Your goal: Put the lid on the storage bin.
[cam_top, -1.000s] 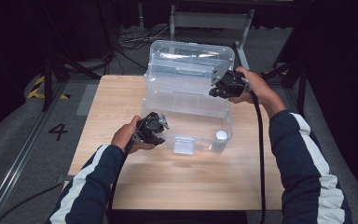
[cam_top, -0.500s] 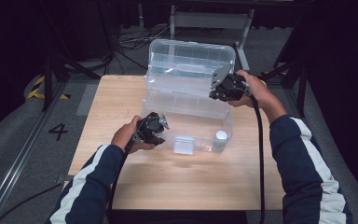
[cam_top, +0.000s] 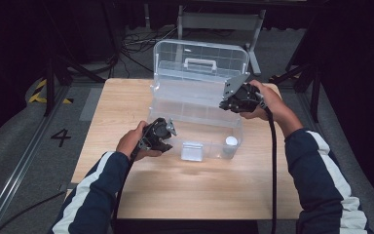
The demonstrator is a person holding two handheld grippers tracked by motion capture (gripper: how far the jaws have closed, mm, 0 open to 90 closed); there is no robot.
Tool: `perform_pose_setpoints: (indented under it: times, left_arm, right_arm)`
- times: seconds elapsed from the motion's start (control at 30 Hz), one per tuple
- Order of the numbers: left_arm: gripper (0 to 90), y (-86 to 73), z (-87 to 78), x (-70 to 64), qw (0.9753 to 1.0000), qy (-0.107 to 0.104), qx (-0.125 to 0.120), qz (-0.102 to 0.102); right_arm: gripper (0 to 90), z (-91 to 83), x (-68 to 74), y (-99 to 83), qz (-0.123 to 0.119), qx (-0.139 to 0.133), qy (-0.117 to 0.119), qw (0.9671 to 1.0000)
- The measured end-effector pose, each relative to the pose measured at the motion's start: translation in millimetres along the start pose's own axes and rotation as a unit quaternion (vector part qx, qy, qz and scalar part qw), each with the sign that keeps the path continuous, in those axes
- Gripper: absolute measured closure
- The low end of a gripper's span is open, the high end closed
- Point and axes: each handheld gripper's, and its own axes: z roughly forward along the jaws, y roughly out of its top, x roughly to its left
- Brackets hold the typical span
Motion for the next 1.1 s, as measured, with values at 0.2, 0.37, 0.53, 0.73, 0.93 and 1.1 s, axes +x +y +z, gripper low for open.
perform_pose_setpoints:
  times: [0.2, 0.37, 0.53, 0.73, 0.93, 1.1]
  left_arm:
    - [62.9, -1.0, 0.4, -2.0, 0.9999, 0.009, -0.006, 0.005]
    - [62.5, -1.3, 0.5, -2.5, 0.9999, 0.010, -0.007, 0.007]
    - [62.2, -1.4, 0.6, -2.9, 0.9999, 0.012, -0.008, 0.008]
    - [62.9, -1.2, 0.3, -1.9, 0.9998, 0.008, -0.006, 0.016]
    - [63.8, -0.1, 0.3, -0.7, 0.9998, 0.003, 0.000, 0.019]
    - [64.9, 0.8, 0.0, -0.2, 0.9998, 0.002, 0.006, 0.021]
  right_arm:
    - [85.8, 0.4, 4.5, 1.0, 0.002, 0.003, -0.008, 1.0000]
    - [85.8, 0.1, 7.6, -0.1, 0.006, 0.000, -0.003, 1.0000]
    - [85.6, -0.3, 8.4, -2.5, 0.011, -0.005, -0.001, 0.9999]
    - [85.4, -0.6, 12.3, -3.9, 0.019, -0.007, 0.000, 0.9998]
    - [85.2, -0.6, 16.1, -4.7, 0.030, -0.009, -0.001, 0.9995]
    - [84.8, -0.5, 18.7, -7.9, 0.038, -0.016, 0.005, 0.9991]
